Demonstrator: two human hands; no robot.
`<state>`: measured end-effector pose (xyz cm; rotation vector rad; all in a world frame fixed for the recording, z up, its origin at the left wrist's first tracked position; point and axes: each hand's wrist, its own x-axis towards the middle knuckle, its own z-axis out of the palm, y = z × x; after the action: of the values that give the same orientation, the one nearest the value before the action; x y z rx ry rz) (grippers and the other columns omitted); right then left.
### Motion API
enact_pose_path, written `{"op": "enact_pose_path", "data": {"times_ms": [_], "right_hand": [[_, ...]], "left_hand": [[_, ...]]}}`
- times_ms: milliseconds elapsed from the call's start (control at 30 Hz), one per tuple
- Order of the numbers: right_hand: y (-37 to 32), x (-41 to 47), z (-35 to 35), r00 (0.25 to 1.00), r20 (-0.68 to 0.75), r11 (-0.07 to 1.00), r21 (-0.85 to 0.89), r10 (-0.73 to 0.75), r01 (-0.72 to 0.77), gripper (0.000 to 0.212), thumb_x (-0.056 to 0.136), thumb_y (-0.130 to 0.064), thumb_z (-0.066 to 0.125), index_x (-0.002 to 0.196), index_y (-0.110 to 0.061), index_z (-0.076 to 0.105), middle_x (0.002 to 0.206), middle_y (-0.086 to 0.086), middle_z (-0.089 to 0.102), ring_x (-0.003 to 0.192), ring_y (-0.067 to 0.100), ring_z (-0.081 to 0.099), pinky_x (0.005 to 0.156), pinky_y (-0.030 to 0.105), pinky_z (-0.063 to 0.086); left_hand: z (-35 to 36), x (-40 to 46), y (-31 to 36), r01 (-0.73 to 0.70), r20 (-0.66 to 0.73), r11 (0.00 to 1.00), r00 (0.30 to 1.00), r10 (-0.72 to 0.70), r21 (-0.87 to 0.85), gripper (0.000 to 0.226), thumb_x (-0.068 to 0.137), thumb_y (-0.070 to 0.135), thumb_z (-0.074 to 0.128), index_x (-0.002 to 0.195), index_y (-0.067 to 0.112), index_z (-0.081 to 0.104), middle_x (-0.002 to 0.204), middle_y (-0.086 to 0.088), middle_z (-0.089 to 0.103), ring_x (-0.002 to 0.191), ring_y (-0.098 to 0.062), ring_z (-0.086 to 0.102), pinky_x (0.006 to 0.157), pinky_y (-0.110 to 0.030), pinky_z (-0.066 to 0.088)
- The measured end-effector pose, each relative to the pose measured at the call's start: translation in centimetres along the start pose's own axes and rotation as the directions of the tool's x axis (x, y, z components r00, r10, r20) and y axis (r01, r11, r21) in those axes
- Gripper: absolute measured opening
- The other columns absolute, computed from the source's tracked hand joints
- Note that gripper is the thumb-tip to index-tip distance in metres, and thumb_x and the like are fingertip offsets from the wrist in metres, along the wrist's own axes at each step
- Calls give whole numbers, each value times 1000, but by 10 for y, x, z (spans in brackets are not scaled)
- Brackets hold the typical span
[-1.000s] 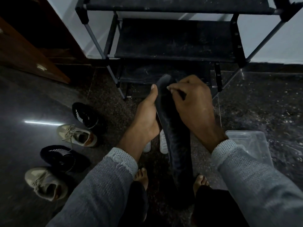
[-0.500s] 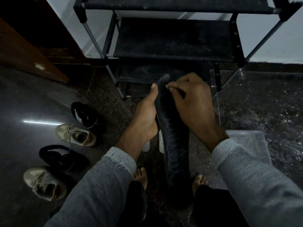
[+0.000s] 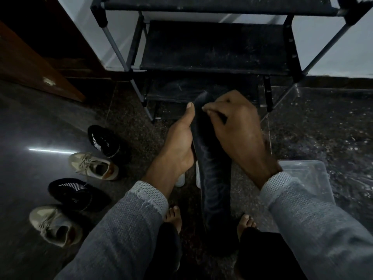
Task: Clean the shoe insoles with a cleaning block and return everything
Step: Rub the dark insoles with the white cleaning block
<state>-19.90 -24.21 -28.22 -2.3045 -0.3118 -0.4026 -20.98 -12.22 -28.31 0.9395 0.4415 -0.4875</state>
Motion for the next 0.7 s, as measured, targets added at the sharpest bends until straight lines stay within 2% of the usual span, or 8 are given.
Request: {"op": "enact_pose_path", "data": {"times_ms": [100,167,367,533,700], "right_hand": [[-10,-10,7,990,74,993,-2,-121,122,16,86,-6,62,95,-4,75,92,10,65,82,24,64,72,39,55],[-8,-11,6,989,87,992,-26,-118,121,16,84,-5,62,94,-6,75,91,10,65,81,25,64,71,43,55],[9,1,-2,1000,-8,996,-94,-11,10,13,86,-6,63,90,-7,76,86,9,62,73,21,61,64,39,54],[-12,-11,7,982,86,977,-123,-166,176,16,80,-5,61,86,-4,76,87,12,65,73,28,63,66,40,54],[2,-5,1,997,57,990,-129,-45,52,15,85,-6,62,90,-6,75,88,9,62,76,24,61,68,44,54]], "left_hand": [[-6,3,2,6,-39,1000,999,-6,-4,52,99,51,38,117,11,66,117,-14,69,107,-25,67,82,-33,55],[-7,4,2,10,-53,1000,999,-10,-2,53,99,52,38,119,11,65,119,-15,68,108,-26,66,82,-34,54],[-4,2,0,4,-21,1000,1000,-4,22,47,102,47,37,106,12,69,106,-12,73,91,-22,72,75,-31,59],[-7,3,3,16,-68,1000,998,-15,19,53,99,52,39,121,11,65,117,-13,69,108,-26,66,84,-34,54],[-4,1,2,25,-47,1000,999,-24,18,53,100,50,37,121,10,64,117,-15,69,105,-27,68,85,-36,56]]}}
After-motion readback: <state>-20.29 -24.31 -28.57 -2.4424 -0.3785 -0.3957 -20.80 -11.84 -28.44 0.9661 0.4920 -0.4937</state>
